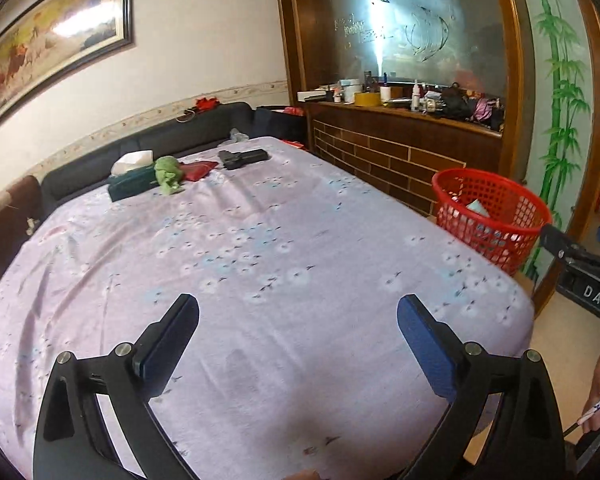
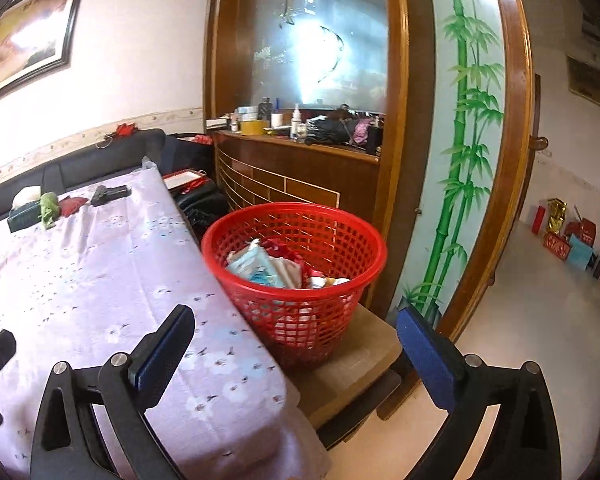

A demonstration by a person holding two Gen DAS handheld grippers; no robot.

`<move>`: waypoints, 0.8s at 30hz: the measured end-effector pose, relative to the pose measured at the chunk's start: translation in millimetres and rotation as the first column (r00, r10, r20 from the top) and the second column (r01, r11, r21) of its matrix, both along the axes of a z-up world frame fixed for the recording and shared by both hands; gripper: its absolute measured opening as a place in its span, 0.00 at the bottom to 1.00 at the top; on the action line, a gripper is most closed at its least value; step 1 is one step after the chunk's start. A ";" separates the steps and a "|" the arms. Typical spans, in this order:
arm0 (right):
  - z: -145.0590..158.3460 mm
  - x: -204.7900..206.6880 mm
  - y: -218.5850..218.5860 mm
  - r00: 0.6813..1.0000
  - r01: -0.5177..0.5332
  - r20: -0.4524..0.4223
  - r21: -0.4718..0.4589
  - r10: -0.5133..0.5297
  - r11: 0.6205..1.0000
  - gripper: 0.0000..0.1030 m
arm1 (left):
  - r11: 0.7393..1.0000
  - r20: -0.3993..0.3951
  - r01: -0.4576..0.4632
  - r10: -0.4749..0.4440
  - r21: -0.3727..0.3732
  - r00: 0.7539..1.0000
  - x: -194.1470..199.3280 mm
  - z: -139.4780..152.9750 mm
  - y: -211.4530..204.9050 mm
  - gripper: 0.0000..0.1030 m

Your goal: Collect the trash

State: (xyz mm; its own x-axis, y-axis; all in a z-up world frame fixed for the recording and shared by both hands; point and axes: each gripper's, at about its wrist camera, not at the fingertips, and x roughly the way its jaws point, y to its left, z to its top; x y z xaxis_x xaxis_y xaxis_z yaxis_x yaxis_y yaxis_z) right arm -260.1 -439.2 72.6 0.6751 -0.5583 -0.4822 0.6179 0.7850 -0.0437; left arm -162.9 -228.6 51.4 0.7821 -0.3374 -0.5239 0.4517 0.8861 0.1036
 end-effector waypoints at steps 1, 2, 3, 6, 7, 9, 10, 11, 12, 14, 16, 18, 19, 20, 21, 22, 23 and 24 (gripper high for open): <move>-0.1 -0.3 3.7 1.000 -0.004 0.004 -0.008 0.004 1.000 0.99 | 1.000 0.007 -0.005 0.005 0.005 1.000 -1.0 -0.5 0.2 0.96; -0.2 -0.1 7.5 1.000 -0.010 0.005 -0.017 0.010 1.000 0.99 | 1.000 0.014 -0.013 0.013 0.010 1.000 -1.6 -0.4 0.8 0.96; -0.3 0.3 10.0 1.000 -0.014 0.007 -0.025 0.014 1.000 0.99 | 1.000 0.018 -0.018 0.018 0.016 1.000 -2.2 -0.1 1.0 0.98; -0.8 1.5 16.5 1.000 -0.021 0.005 -0.045 0.021 0.999 0.99 | 0.999 0.042 -0.030 0.028 0.039 0.999 -4.4 0.9 0.3 0.98; -1.3 1.2 17.8 1.000 -0.021 0.006 -0.049 0.021 0.999 0.99 | 0.998 0.052 -0.039 0.037 0.047 0.998 -4.9 0.6 0.1 0.98; -1.9 0.9 17.7 1.000 -0.021 0.008 -0.046 0.022 0.999 0.99 | 0.997 0.066 -0.048 0.045 0.054 0.997 -6.1 0.0 0.5 0.98; -2.6 0.8 18.4 1.000 -0.022 0.008 -0.044 0.023 0.999 0.99 | 0.997 0.071 -0.053 0.049 0.055 0.996 -6.0 -0.4 0.0 0.98; -3.0 0.8 18.6 1.000 -0.022 0.008 -0.043 0.022 0.999 0.99 | 0.996 0.076 -0.058 0.054 0.063 0.996 -6.0 -1.0 -0.4 0.98; -3.0 1.1 18.7 1.000 -0.022 0.008 -0.042 0.023 0.999 0.99 | 0.996 0.079 -0.062 0.056 0.070 0.995 -6.5 -1.5 -0.8 0.98; -3.5 1.7 19.6 1.000 -0.025 0.005 -0.043 0.025 0.999 0.99 | 0.994 0.095 -0.072 0.064 0.083 0.993 -8.8 -1.9 -1.2 0.98; -3.3 1.5 19.4 1.000 -0.025 0.007 -0.042 0.025 0.999 0.99 | 0.993 0.114 -0.080 0.069 0.090 0.991 -11.7 -1.8 -1.8 0.98; -3.3 2.4 19.1 1.000 -0.026 0.006 -0.042 0.026 0.999 0.99 | 0.993 0.110 -0.077 0.067 0.090 0.992 -12.4 -1.6 -1.8 0.98; -3.4 2.5 19.1 1.000 -0.025 0.006 -0.043 0.025 0.999 0.99 | 0.993 0.106 -0.076 0.067 0.090 0.992 -12.5 -1.8 -2.0 0.98; -3.3 2.4 18.9 1.000 -0.026 0.006 -0.042 0.026 0.999 0.99 | 0.993 0.106 -0.073 0.064 0.092 0.992 -12.3 -2.2 -1.8 0.98; -3.3 2.4 19.0 1.000 -0.026 0.005 -0.041 0.026 0.999 0.99 | 0.993 0.110 -0.075 0.064 0.094 0.992 -12.6 -2.6 -1.7 0.98; -3.2 3.0 19.1 1.000 -0.026 0.004 -0.042 0.026 0.999 0.99 | 0.992 0.111 -0.076 0.065 0.097 0.992 -12.7 -2.8 -1.7 0.98; -3.1 3.0 19.0 1.000 -0.026 0.005 -0.042 0.026 0.999 0.99 | 0.993 0.110 -0.074 0.063 0.097 0.992 -12.9 -2.7 -2.1 0.99; -3.1 3.1 19.0 1.000 -0.026 0.005 -0.042 0.026 0.999 0.99 | 0.993 0.109 -0.071 0.060 0.096 0.992 -12.9 -2.7 -1.9 0.98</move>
